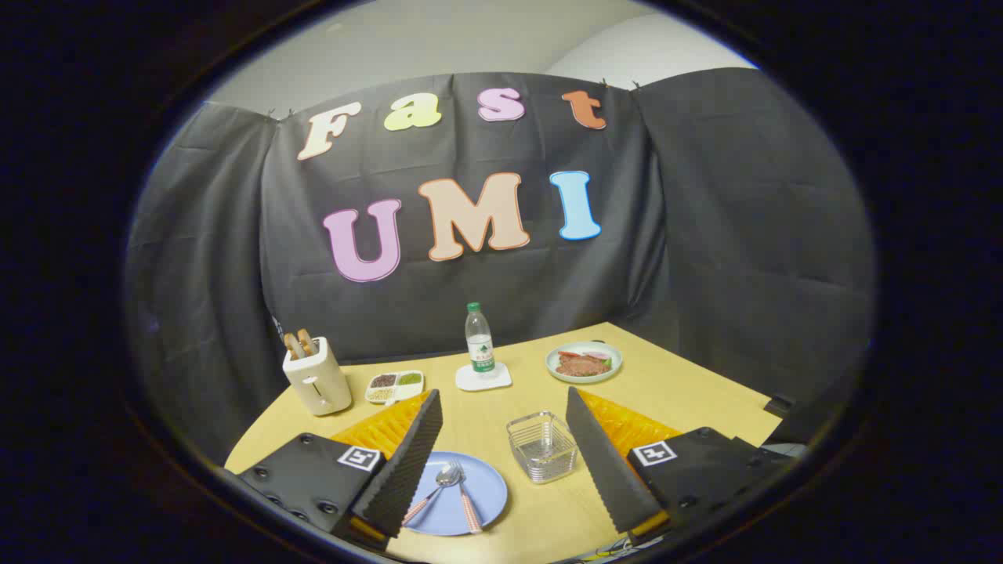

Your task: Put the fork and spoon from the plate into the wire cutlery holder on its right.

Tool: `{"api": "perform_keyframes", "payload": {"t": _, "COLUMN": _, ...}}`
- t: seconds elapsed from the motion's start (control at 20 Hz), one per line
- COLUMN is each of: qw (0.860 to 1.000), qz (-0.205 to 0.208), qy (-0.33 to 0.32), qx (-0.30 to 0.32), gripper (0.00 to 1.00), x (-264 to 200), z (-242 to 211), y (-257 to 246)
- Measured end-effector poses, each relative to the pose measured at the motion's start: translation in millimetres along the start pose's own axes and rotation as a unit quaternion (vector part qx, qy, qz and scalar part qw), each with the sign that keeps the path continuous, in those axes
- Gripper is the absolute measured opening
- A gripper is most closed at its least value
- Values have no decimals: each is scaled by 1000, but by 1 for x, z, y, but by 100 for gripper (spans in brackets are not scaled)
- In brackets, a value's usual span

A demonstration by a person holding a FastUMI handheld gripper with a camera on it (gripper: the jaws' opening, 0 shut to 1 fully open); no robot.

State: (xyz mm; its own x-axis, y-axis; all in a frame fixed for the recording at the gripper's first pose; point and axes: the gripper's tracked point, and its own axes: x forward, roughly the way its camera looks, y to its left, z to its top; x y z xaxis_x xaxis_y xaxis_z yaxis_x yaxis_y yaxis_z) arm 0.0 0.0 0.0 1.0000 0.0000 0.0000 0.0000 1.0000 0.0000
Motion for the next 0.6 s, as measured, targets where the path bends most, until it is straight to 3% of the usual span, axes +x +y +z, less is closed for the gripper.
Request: {"api": "perform_keyframes", "payload": {"t": 0.6, "qw": 1000, "qz": 19, "qy": 15, "qx": -8, "gripper": 100, "x": 10, "z": -7, "y": 13}}
